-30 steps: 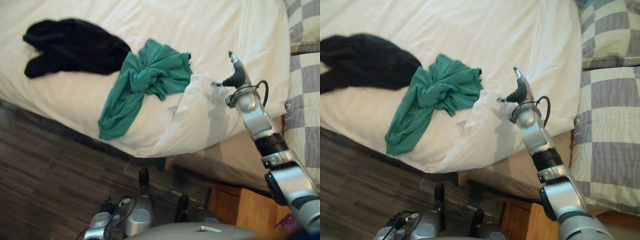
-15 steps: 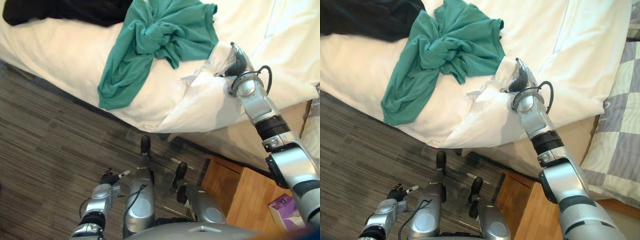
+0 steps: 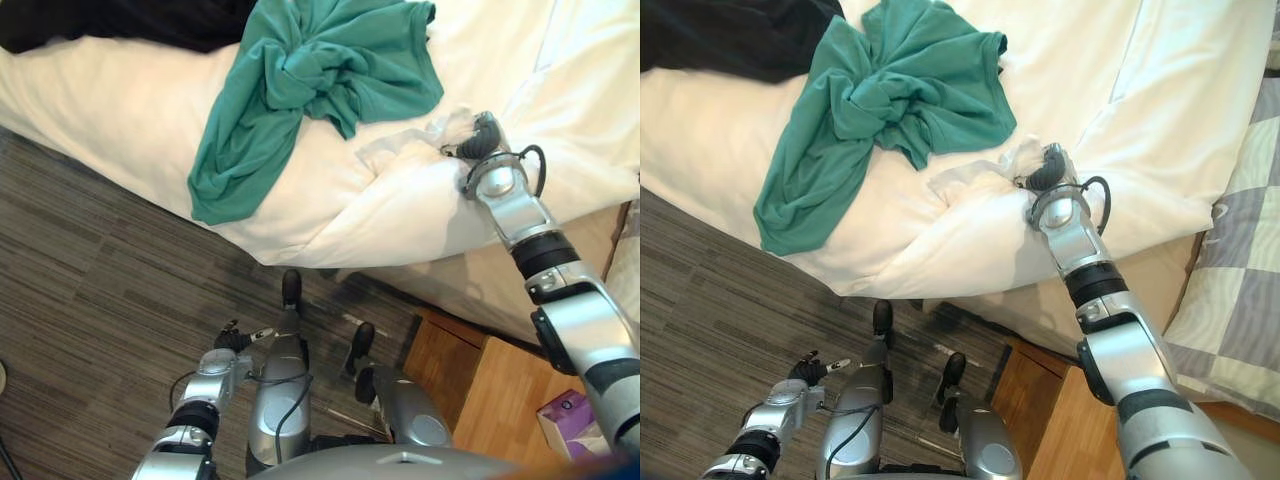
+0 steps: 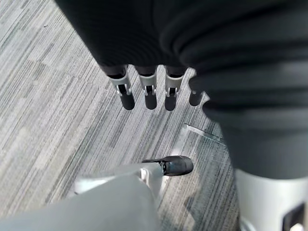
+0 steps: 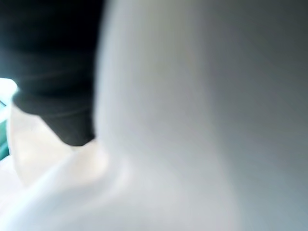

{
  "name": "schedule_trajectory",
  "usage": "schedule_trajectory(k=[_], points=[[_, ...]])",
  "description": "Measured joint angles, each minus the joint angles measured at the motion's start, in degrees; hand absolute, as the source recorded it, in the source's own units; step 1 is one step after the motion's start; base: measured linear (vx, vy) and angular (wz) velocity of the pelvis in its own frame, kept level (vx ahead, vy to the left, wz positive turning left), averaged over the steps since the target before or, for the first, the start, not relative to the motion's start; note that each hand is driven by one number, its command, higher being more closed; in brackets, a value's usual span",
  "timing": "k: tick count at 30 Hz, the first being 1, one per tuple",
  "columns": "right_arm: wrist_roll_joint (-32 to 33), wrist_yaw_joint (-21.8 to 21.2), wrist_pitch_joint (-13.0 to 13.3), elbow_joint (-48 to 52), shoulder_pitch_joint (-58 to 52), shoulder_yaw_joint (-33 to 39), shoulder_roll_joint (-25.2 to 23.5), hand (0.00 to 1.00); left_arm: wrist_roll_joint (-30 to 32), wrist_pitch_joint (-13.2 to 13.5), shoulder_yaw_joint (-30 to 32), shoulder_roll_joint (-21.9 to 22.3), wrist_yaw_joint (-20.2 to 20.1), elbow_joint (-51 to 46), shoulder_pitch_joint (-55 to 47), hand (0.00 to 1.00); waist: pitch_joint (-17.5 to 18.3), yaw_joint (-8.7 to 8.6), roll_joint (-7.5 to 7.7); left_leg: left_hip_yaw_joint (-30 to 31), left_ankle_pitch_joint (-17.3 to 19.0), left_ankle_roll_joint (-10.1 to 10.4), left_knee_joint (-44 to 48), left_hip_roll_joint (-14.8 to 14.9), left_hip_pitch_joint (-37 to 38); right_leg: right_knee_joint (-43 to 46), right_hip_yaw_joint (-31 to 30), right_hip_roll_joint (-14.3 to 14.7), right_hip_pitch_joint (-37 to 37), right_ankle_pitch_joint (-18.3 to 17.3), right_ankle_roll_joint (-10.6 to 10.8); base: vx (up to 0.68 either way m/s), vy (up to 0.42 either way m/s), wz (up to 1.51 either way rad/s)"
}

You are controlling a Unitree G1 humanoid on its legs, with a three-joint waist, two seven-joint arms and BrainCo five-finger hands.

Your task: Tidy the bed and pick cloth on bed and put in laundry

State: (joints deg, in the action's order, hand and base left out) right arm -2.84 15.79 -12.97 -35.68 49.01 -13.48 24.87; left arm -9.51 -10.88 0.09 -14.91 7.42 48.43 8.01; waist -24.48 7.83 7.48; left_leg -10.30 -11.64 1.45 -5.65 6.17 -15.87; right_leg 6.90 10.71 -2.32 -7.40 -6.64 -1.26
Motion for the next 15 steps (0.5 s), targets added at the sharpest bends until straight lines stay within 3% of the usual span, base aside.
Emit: schedule_trajectory(k=[4, 7, 12, 13, 15], points=[[4.5, 5.1, 2.8, 10.5, -11.5, 5.4, -3.0, 1.00, 0.1, -0.2, -0.2, 1.4, 0.0, -0.6, -0.3, 0.00, 0.1, -0.74, 0.02, -1.8, 0.7, 0.7, -0.1, 0.1, 3.1, 0.2, -1.9, 0.0, 2.0, -0.1, 0.2, 0.00, -0.003, -0.21], [7.0, 9.4, 5.2, 19.3, -22.1, 9.6, -7.1, 1.00, 1.2, -0.8, -0.8, 2.4, 0.0, -1.7, -1.9, 0.00, 0.7, -2.34, 0.05, -3.4, 1.1, 0.6, -0.3, 0.1, 5.1, 0.1, -3.7, -0.4, 3.3, -0.5, 0.9, -0.02, 0.002, -0.29], [11.6, 12.0, 9.4, 28.0, -40.6, 12.5, -14.2, 1.00, 2.2, -1.3, -2.5, 4.8, -0.5, -1.6, -6.5, 0.00, 7.0, -5.30, -1.25, -5.1, 1.9, 0.8, -0.2, -0.1, 7.4, 0.1, -6.0, -0.9, 4.4, -1.3, 2.2, 0.03, -0.002, -0.24], [13.1, 11.8, 10.9, 29.0, -44.6, 13.4, -15.9, 0.00, 2.0, -1.1, -3.0, 5.6, -0.9, -1.6, -7.8, 0.00, 8.7, -5.93, -1.97, -5.8, 2.3, 0.8, -0.3, -0.2, 8.6, 0.0, -6.7, -1.0, 5.2, -1.4, 2.4, 0.05, -0.007, -0.21], [14.7, 10.7, 12.9, 29.6, -49.3, 14.3, -17.6, 0.00, 1.6, -0.5, -3.6, 6.6, -1.1, -1.5, -9.7, 0.00, 10.9, -6.91, -3.28, -6.6, 2.9, 0.8, -0.3, -0.3, 10.2, -0.3, -7.6, -1.0, 6.2, -1.9, 3.3, 0.02, -0.003, -0.24]])
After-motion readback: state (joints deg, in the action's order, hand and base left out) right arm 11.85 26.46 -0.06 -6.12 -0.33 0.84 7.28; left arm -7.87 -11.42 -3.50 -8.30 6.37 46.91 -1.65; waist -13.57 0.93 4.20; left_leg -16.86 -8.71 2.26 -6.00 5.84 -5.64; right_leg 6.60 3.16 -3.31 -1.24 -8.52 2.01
